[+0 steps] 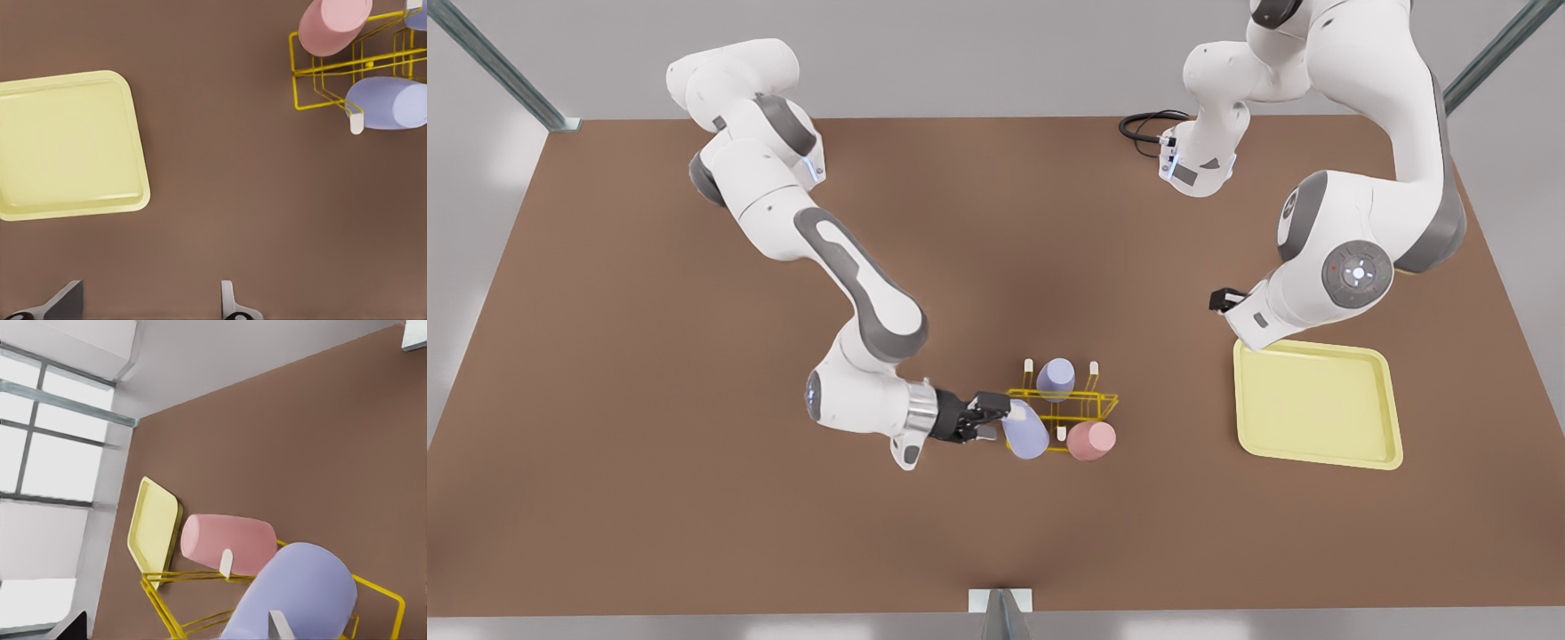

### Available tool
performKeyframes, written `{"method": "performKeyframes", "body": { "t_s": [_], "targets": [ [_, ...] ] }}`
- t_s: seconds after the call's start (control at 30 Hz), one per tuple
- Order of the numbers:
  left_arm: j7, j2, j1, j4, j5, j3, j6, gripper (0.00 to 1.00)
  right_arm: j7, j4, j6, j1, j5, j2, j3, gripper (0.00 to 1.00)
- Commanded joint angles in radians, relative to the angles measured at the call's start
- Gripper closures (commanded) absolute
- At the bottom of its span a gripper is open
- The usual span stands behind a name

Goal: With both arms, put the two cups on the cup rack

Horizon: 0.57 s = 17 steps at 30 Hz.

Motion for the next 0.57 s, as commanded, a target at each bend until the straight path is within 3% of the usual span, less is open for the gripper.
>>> {"method": "performKeyframes", "body": {
  "t_s": [0.0,0.07,0.1,0.2,0.23,0.33,0.43,0.53],
  "targets": [
    [0.038,0.004,-0.002,0.0,-0.001,0.0,-0.011,0.0,0.27,-0.011,-0.284,-0.003,-0.092,-0.125,-0.129,0.0],
    [0.04,0.007,0.007,0.003,-0.032,0.0,-0.037,0.0,0.347,-0.037,-0.741,-0.052,-0.637,-0.271,-0.194,0.0],
    [0.042,0.012,0.01,0.005,-0.033,0.001,-0.043,0.0,0.329,-0.039,-0.846,-0.09,-0.801,-0.302,-0.238,0.0],
    [0.045,0.012,0.015,0.006,-0.058,0.003,-0.069,0.0,0.146,-0.037,-0.904,-0.173,-0.982,-0.397,-0.324,0.0],
    [0.045,0.012,0.015,0.006,-0.059,0.003,-0.071,0.0,0.127,-0.04,-0.909,-0.188,-0.979,-0.463,-0.317,0.0],
    [0.045,0.012,0.013,0.006,-0.058,0.003,-0.071,0.0,0.12,-0.261,-0.904,-0.173,-0.953,-0.753,-0.312,0.0],
    [0.043,0.012,0.012,0.006,-0.058,0.003,-0.069,0.0,0.117,-0.456,-0.84,-0.175,-0.892,-0.88,-0.32,0.0],
    [0.045,0.012,0.012,0.006,-0.056,0.003,-0.069,0.0,0.117,-0.457,-0.838,-0.182,-0.879,-0.879,-0.32,0.0]
  ]
}}
